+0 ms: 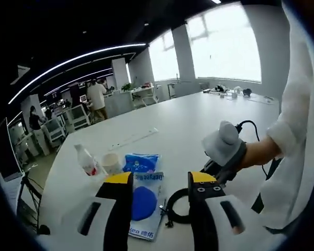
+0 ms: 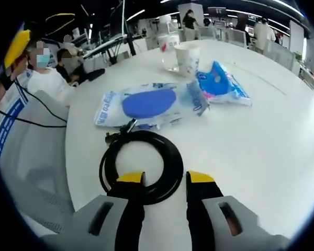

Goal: Arrange the tabletop items into an orderly group along one side of the table until the central work area is clear of visible clutter.

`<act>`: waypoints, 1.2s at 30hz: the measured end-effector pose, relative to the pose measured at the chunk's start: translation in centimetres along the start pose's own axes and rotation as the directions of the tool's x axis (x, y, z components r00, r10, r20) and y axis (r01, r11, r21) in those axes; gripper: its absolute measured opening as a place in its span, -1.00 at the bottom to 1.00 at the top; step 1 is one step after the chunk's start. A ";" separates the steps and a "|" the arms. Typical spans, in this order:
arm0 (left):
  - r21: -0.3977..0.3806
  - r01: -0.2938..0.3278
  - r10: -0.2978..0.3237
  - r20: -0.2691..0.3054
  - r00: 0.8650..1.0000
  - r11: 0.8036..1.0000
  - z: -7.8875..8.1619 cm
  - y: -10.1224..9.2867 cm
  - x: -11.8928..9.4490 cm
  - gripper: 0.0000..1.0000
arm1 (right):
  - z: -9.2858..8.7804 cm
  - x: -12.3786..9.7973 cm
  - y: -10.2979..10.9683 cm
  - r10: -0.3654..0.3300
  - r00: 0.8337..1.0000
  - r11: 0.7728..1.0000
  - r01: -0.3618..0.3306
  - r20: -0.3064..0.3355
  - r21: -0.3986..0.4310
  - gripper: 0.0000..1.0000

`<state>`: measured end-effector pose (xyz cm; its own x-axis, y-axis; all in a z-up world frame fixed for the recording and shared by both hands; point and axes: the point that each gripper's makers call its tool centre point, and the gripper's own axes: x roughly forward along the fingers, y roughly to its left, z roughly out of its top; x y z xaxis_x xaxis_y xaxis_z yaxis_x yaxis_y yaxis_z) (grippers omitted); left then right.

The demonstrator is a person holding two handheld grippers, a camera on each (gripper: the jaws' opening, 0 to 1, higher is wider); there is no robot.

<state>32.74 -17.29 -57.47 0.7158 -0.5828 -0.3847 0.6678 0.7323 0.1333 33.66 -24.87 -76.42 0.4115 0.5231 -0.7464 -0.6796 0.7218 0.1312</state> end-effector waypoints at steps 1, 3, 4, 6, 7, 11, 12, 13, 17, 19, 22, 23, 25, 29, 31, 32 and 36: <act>-0.017 -0.002 0.002 -0.003 1.000 1.000 -0.2 0.0 0.0 -0.17 | 0.0 0.1 -0.1 -0.006 1.000 1.000 0.006 0.000 -0.009 -0.53; -0.029 -0.007 0.007 -0.008 1.000 1.000 -0.5 0.0 0.1 -0.17 | 0.1 0.3 -0.1 -0.020 1.000 0.999 0.020 0.002 -0.026 -0.56; -0.032 -0.009 0.009 -0.009 1.000 0.999 -0.7 0.0 0.1 -0.17 | 0.1 0.3 -0.2 -0.028 1.000 0.999 0.028 -0.001 -0.036 -0.58; -0.042 -0.013 0.013 -0.017 1.000 0.999 -1.0 0.0 0.1 -0.17 | 0.0 0.4 -0.2 -0.044 0.999 0.998 0.044 -0.002 -0.050 -0.62; -0.048 -0.018 0.017 -0.023 1.000 0.999 -1.3 0.1 0.1 -0.16 | 0.1 0.4 -0.4 -0.059 0.998 0.997 0.058 0.000 -0.056 -0.65; -0.080 -0.041 0.037 -0.049 0.998 0.996 -2.3 0.6 0.0 -0.13 | 0.2 0.3 -0.9 -0.083 0.997 0.996 0.083 0.010 -0.022 -0.78; -0.088 -0.051 0.046 -0.053 0.998 0.995 -2.5 0.7 0.0 -0.10 | 0.2 0.2 -1.0 -0.084 0.996 0.996 0.084 0.009 -0.022 -0.81; -0.097 -0.059 0.054 -0.056 0.997 0.994 -2.7 0.9 0.0 -0.02 | 0.2 0.2 -1.1 -0.083 0.997 0.996 0.083 0.006 -0.027 -0.82; -0.125 -0.098 0.089 -0.074 0.993 0.987 -3.4 1.6 -0.1 0.33 | 0.2 0.0 -1.0 -0.081 0.997 0.996 0.081 0.012 0.022 -0.90; -0.142 -0.111 0.099 -0.088 0.991 0.984 -4.0 1.8 -0.2 0.49 | 0.5 -0.3 -1.1 -0.063 0.998 0.997 0.062 0.027 0.039 -0.98; -0.168 -0.133 0.116 -0.108 0.987 0.977 -4.6 1.9 -0.5 0.69 | 0.5 -0.5 -1.1 -0.047 0.998 0.997 0.045 0.029 0.060 -0.99; -0.170 -0.138 0.119 -0.117 0.986 0.976 -4.8 1.9 -0.6 0.74 | 0.6 -0.5 -0.9 -0.036 0.999 0.995 0.032 0.036 0.093 -1.00; -0.169 -0.156 0.134 -0.133 0.982 0.973 -5.4 2.0 -0.7 0.84 | 0.8 -1.0 -0.9 -0.021 0.999 0.991 0.014 0.050 0.136 -1.00; -0.201 -0.188 0.147 -0.203 0.968 0.962 -6.9 1.9 -1.3 0.88 | 1.3 -1.8 -1.2 -0.012 0.997 0.988 0.001 0.075 0.152 -1.00; -0.204 -0.186 0.141 -0.216 0.966 0.961 -7.4 1.9 -1.2 0.85 | 1.8 -2.3 -1.4 -0.007 0.996 0.986 -0.009 0.094 0.168 -1.00; -0.203 -0.187 0.142 -0.217 0.966 0.961 -7.5 1.8 -1.2 0.85 | 1.9 -2.5 -1.6 -0.003 0.995 0.985 -0.014 0.101 0.171 -1.00; -0.200 -0.194 0.144 -0.238 0.961 0.960 -8.0 1.6 -1.4 0.86 | 2.9 -3.6 -2.2 0.005 0.990 0.987 -0.028 0.143 0.158 -1.00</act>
<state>31.17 -12.48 -63.97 0.7356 -0.3703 -0.5673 0.4618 0.8867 0.0200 35.43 -27.08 -72.10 0.4909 0.5862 -0.6446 -0.5863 0.7695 0.2533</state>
